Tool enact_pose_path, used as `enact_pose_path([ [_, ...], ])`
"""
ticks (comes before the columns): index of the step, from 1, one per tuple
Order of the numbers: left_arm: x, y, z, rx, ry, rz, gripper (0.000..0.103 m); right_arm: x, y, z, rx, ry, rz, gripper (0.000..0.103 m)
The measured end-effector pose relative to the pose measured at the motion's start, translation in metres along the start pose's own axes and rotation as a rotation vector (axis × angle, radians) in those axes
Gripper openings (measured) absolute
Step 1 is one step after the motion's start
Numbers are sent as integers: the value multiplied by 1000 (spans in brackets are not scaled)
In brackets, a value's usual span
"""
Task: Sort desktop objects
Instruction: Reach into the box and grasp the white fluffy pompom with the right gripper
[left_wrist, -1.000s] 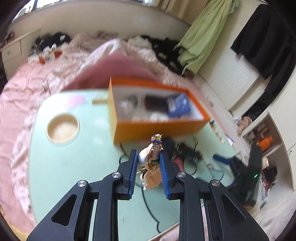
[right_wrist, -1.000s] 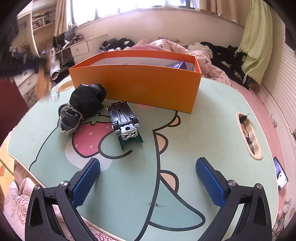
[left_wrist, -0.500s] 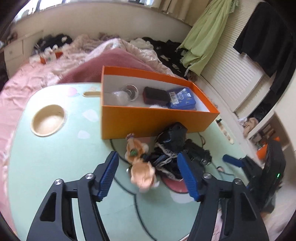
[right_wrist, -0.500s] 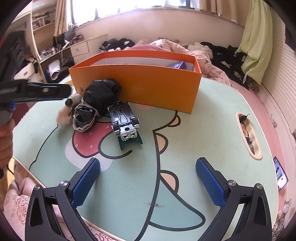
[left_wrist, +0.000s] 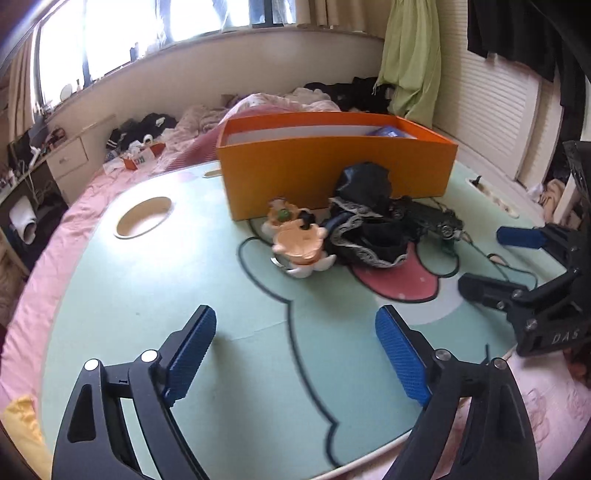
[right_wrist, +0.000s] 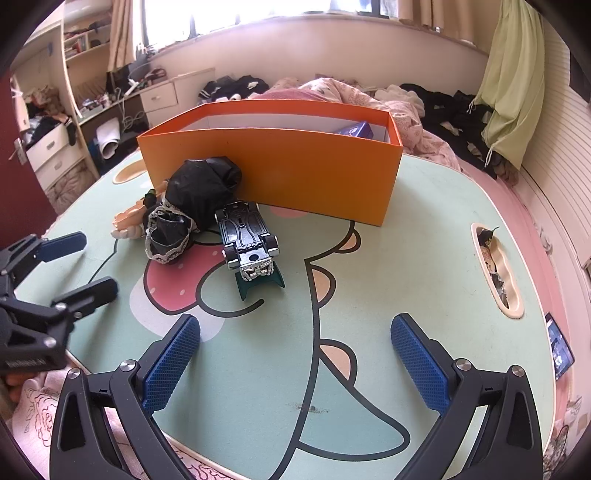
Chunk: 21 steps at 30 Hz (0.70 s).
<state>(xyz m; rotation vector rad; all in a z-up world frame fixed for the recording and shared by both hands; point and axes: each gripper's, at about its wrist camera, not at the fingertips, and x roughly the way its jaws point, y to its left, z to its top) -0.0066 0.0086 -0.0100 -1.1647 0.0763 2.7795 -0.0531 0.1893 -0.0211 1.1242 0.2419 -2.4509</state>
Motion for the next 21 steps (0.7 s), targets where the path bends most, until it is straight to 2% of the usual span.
enact_pose_path([
  [3, 0, -5, -3, -7, -30, 15, 96, 0, 0, 0, 0, -1, -1, 103],
  [5, 0, -3, -3, -15, -30, 15, 103, 0, 0, 0, 0, -1, -1, 103],
  [13, 2, -5, -6, -28, -45, 26, 103, -1, -2, 5, -12, 22, -9, 103],
  [15, 1, -5, -6, -28, -47, 25, 103, -8, 0, 9, -19, -4, -18, 102],
  [19, 1, -4, -6, -28, -47, 25, 103, -30, -5, 43, -15, -95, 38, 102],
  [21, 1, -4, -6, -28, -48, 25, 103, -40, -9, 72, 16, -137, 84, 100],
])
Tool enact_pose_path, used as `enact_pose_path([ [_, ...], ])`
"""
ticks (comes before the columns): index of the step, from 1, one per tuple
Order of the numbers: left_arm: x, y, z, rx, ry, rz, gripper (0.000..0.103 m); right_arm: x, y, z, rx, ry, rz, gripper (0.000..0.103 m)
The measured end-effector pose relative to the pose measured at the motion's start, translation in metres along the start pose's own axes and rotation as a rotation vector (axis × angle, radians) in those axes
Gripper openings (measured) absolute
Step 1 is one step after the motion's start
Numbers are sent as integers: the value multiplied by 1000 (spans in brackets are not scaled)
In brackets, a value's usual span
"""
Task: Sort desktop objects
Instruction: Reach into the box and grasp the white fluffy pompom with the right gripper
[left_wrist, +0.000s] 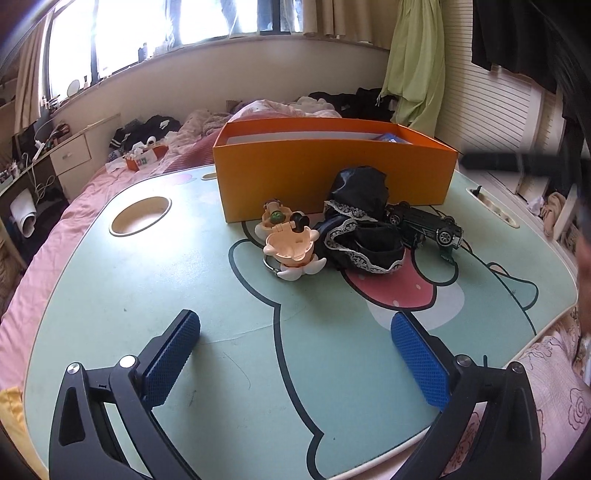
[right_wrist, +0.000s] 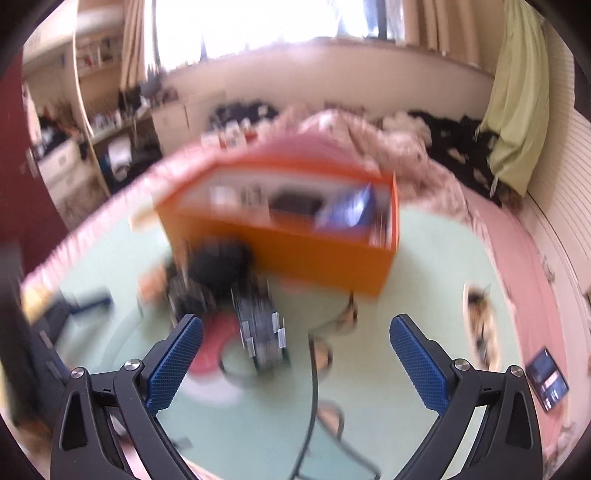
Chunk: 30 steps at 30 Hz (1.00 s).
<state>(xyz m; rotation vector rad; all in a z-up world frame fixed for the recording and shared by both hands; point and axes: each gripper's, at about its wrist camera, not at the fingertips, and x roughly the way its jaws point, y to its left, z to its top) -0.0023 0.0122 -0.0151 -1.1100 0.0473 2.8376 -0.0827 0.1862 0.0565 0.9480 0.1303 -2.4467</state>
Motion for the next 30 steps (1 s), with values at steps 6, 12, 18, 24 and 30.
enact_pose_path([
  [6, -1, 2, 0, -1, -4, 1, 103, 50, 15, 82, 46, 163, 123, 67],
  [12, -2, 2, 0, -4, -11, 0, 103, 138, 8, 93, 142, 461, 94, 54],
  [18, -2, 1, 0, -3, -13, 3, 103, 167, 5, 72, 227, 615, 221, 53],
  [24, -3, 3, 0, -3, -14, 2, 103, 170, -10, 67, 293, 585, 258, 38],
  [30, -3, 3, 0, -3, -15, 1, 103, 147, -26, 67, 354, 468, 277, 15],
])
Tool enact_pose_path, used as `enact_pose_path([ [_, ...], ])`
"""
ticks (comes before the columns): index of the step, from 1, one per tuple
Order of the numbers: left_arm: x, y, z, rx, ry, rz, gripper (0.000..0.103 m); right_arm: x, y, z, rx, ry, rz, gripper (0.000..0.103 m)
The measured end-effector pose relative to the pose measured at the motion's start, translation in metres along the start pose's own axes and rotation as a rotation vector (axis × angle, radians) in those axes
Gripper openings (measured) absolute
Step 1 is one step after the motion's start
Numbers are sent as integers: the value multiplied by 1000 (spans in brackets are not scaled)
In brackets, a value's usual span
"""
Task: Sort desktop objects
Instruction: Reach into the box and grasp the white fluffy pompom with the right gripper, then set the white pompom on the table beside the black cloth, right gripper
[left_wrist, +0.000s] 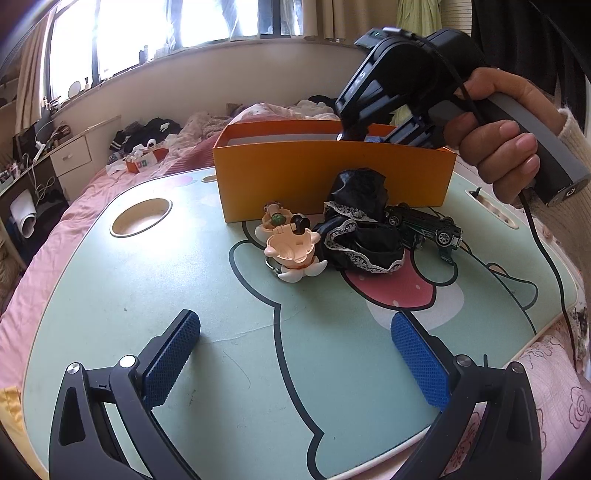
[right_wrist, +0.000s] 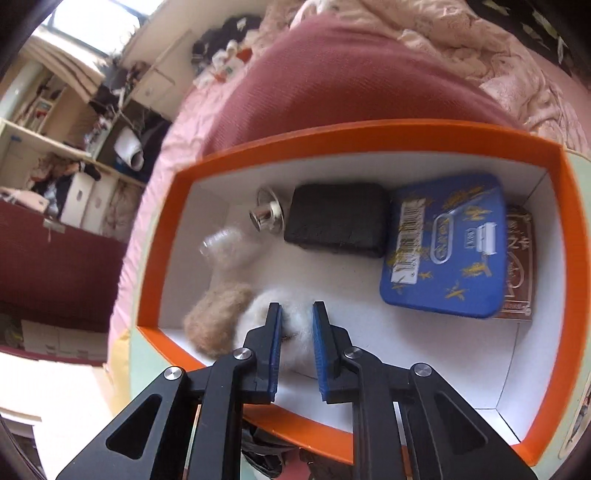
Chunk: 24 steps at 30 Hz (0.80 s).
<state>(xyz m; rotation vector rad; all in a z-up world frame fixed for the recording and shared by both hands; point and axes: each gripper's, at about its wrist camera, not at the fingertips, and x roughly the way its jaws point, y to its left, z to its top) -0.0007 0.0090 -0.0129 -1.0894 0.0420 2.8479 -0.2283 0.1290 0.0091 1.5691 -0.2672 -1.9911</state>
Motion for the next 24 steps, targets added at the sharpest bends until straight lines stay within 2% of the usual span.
enact_pose_path([
  [5, 0, 0, 0, 0, -1, 1, 103, -39, 1, -15, -21, -114, 47, 15],
  [10, -1, 0, 0, -1, -1, 1, 103, -79, 10, -46, -81, -215, 62, 15],
  [13, -1, 0, 0, -1, -1, 2, 103, -88, 16, -74, -123, -223, 84, 15],
  [16, -1, 0, 0, -1, -1, 1, 103, -80, 13, -93, -139, -194, 75, 15],
  [20, -1, 0, 0, -2, -2, 2, 103, -63, 9, -98, -155, -185, 31, 16],
  [23, -1, 0, 0, -2, -2, 2, 103, -69, 6, -99, -149, -246, 44, 25],
  [24, -1, 0, 0, -2, -2, 2, 103, -74, 4, -102, -150, -278, 46, 35],
])
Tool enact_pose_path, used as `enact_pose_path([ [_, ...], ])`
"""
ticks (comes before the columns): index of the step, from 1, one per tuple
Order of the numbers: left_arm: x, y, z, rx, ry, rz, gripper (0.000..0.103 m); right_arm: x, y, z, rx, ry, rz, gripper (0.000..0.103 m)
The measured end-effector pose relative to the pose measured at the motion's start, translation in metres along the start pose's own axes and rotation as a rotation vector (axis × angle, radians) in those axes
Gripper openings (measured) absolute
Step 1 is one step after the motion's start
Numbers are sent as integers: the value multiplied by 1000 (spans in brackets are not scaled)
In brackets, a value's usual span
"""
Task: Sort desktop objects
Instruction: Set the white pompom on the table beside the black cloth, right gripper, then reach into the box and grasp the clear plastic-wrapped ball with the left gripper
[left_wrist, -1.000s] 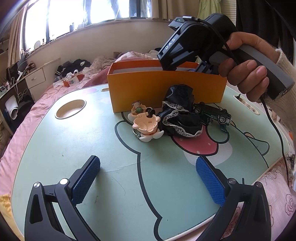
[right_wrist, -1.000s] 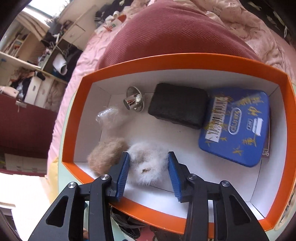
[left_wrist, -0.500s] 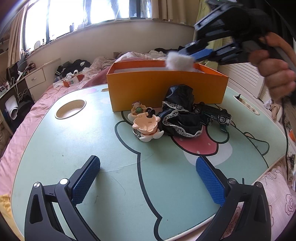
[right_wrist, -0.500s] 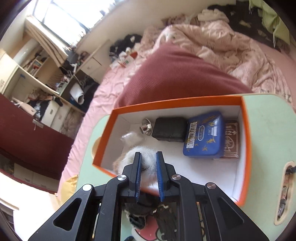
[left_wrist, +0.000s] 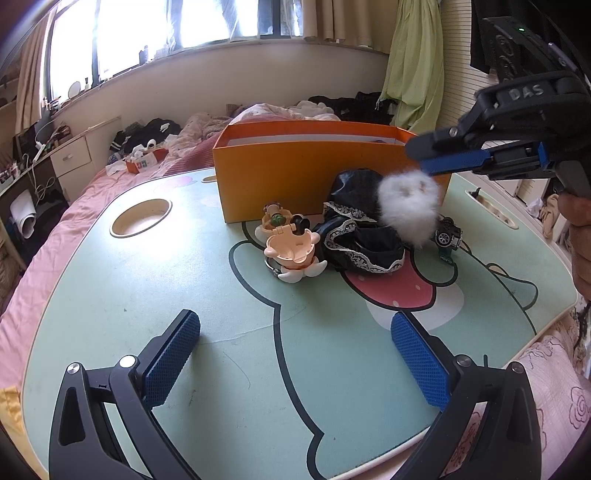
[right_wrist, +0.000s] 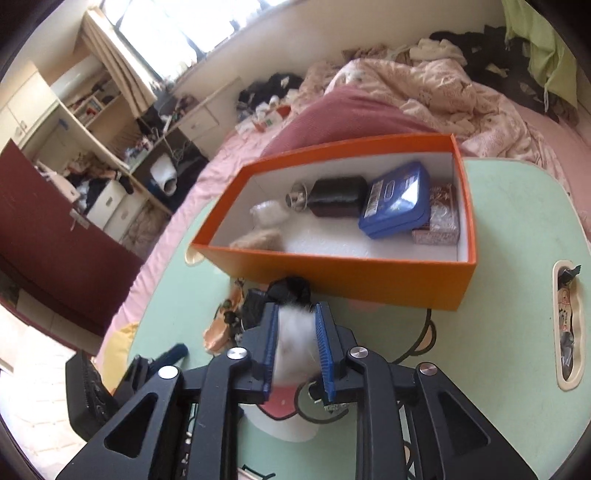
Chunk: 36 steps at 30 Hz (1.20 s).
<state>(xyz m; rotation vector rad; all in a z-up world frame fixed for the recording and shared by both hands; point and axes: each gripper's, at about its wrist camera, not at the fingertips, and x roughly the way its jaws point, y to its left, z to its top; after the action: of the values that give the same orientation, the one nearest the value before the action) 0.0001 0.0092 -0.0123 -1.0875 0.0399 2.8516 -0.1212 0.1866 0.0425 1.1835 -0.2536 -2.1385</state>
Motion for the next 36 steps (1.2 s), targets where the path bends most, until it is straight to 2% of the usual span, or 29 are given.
enact_pose_path([
  [1, 0, 0, 0, 0, 0, 0, 103, -6, 0, -3, -7, -28, -6, 43],
  [5, 0, 0, 0, 0, 0, 0, 103, -22, -1, -26, -56, -87, -88, 46],
  [8, 0, 0, 0, 0, 0, 1, 103, -23, 0, -53, -112, -74, -187, 57],
  [12, -1, 0, 0, 0, 0, 1, 103, -15, 2, -86, -191, -44, -296, 58],
  [14, -1, 0, -1, 0, 0, 1, 103, -6, 4, -96, -218, -29, -330, 63],
  [15, -1, 1, -1, 0, 0, 1, 103, 0, 5, -100, -238, -32, -359, 69],
  [16, -1, 1, -1, 1, -1, 1, 103, 3, 8, -103, -261, -48, -398, 81],
  [17, -2, 1, -1, 0, -1, 1, 103, 7, 10, -106, -272, -63, -417, 88],
  [18, -1, 1, -1, 0, -1, 0, 103, 10, 10, -107, -274, -57, -418, 96],
  [20, -1, 0, -1, -1, -1, -1, 103, 15, 5, -106, -261, -36, -391, 103],
  [36, -3, -3, -1, 0, -3, 4, 103, 12, 4, -106, -261, -44, -391, 103],
])
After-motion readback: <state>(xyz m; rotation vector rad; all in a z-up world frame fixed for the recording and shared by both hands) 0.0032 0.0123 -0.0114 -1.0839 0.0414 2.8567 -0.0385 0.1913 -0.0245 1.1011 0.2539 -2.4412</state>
